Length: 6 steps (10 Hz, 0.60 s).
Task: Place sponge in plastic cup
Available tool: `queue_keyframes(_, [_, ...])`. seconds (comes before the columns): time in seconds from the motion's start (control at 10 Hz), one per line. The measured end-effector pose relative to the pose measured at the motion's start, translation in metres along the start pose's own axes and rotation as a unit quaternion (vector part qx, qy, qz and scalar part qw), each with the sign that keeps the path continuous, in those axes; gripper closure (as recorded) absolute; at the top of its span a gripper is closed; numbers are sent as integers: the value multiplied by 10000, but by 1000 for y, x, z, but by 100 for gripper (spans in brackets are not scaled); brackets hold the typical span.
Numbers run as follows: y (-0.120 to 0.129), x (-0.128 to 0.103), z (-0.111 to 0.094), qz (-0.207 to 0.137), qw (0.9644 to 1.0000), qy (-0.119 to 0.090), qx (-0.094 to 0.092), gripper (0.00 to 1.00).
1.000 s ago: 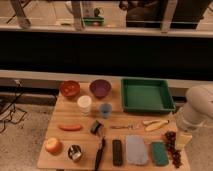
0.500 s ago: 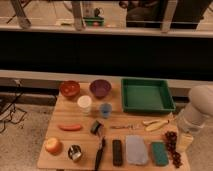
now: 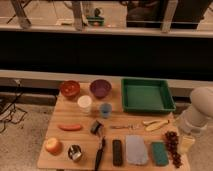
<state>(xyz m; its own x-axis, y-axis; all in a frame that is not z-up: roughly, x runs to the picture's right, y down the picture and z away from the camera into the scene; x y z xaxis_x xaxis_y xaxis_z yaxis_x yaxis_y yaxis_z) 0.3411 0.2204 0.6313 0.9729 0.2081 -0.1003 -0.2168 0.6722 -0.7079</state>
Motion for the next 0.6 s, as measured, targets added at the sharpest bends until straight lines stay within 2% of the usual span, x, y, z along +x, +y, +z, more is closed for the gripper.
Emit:
queue_keyframes(0.3, [33,26,7,116,9998,142,-12,20])
queue_keyframes(0.6, [53,30,23,-33,9995,231,-216,20])
